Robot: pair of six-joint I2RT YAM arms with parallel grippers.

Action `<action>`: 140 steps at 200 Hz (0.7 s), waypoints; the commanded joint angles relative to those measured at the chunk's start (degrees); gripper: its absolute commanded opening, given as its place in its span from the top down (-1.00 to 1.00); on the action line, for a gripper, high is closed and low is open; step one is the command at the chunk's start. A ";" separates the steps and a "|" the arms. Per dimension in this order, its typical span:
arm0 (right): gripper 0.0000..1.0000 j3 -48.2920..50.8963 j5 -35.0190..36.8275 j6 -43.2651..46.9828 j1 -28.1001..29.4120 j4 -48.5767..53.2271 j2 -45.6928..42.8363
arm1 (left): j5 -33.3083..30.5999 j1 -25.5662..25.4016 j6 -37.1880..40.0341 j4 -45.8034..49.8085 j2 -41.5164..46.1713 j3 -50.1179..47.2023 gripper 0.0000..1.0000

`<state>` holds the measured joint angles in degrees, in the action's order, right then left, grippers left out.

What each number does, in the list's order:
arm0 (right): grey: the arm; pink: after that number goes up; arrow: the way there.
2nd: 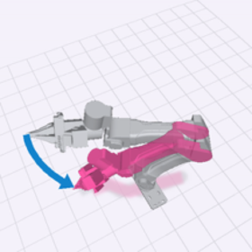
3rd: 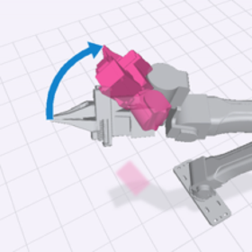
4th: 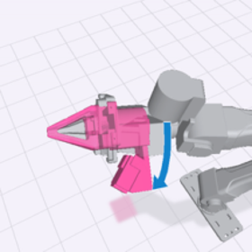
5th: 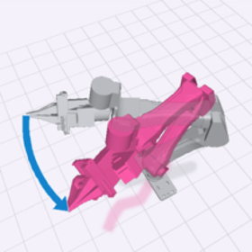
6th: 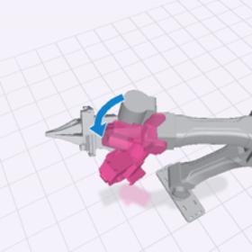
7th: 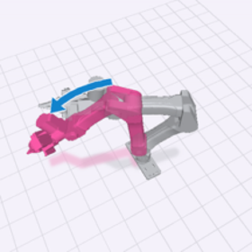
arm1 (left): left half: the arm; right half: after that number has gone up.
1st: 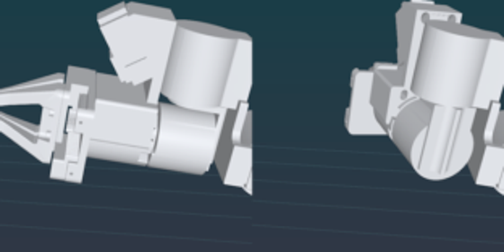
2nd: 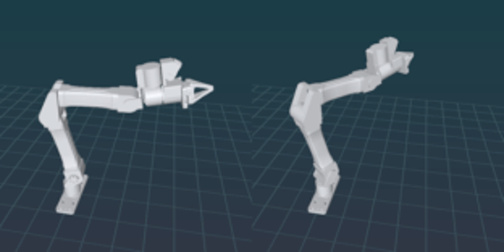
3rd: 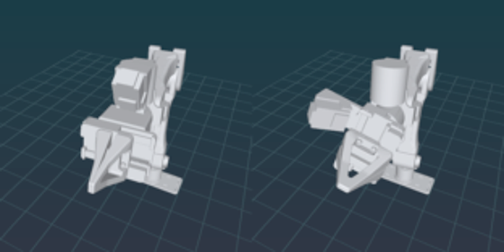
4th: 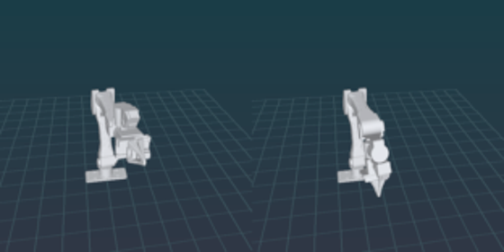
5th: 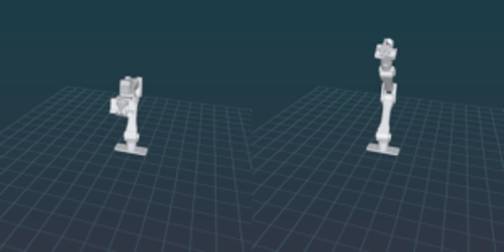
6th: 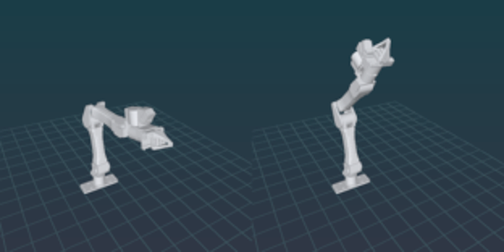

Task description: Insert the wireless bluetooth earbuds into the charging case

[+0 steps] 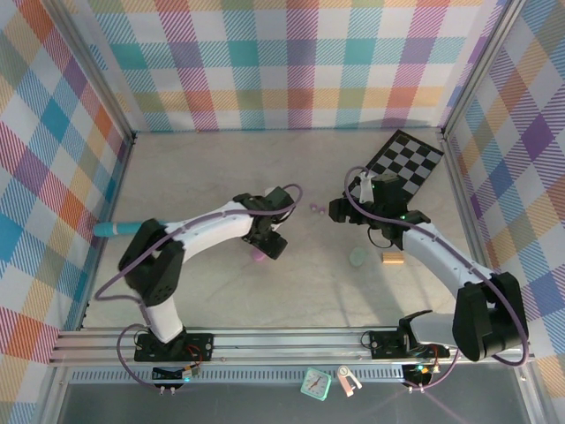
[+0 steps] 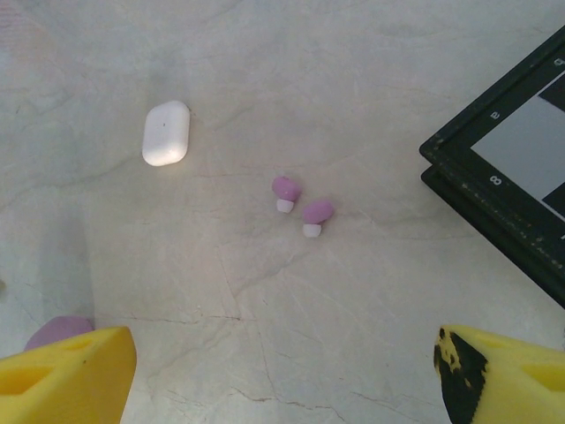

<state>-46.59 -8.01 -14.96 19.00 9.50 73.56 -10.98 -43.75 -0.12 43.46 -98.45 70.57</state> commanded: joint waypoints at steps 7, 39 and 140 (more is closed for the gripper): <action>-0.75 -1.97 -2.32 -1.64 -0.25 -0.62 0.87 | 2.10 -0.08 -0.49 -14.28 9.46 -9.12 -0.71; -0.75 -2.29 -3.23 -2.62 -0.20 -0.87 1.56 | 4.77 0.34 -0.31 -24.72 17.18 -19.06 -0.65; -0.75 -2.63 -4.12 -3.07 -0.11 -0.14 1.58 | 2.93 1.64 -0.67 -19.73 8.03 -18.89 -0.46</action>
<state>-48.34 -11.00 -17.39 19.00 9.50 75.35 -6.90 -42.85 -0.51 23.44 -89.23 51.51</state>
